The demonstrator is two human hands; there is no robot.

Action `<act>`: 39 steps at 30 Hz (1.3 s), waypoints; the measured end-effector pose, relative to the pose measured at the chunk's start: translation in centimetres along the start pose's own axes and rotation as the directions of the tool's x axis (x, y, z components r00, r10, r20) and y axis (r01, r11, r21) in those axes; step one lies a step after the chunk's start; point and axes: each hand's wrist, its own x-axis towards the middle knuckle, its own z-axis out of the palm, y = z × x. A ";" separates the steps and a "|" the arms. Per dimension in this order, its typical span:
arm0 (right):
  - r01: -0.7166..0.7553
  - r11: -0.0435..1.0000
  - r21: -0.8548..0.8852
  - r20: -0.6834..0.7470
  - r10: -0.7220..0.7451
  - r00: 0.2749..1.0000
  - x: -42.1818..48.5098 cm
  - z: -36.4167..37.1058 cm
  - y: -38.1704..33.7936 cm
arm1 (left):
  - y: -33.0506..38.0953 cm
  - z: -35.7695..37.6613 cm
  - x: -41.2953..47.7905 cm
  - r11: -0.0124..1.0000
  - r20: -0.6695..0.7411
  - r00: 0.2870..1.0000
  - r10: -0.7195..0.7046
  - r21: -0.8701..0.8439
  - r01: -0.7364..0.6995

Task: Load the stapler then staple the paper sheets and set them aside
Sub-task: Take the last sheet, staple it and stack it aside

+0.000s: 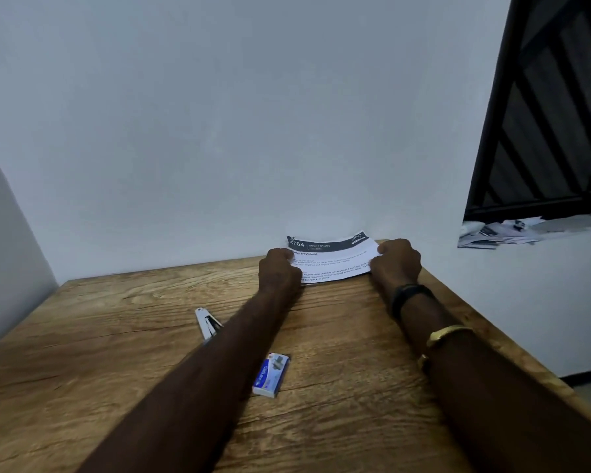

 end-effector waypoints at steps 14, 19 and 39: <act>0.155 0.940 -0.303 0.062 -0.142 0.988 -0.2 0.5 0.0 | 0.8 0.1 -0.1 0.943 0.107 0.994 0.033 0.327 -0.066; 0.319 0.898 -0.303 0.078 -0.310 0.948 -2.5 0.4 -1.8 | 1.0 -1.3 -0.8 0.983 0.048 0.996 0.070 0.165 -0.077; 0.589 0.725 -0.357 0.560 -0.338 0.757 -19.3 -0.7 -9.9 | -1.8 -13.1 -10.7 0.954 -0.193 0.973 0.124 0.294 -0.063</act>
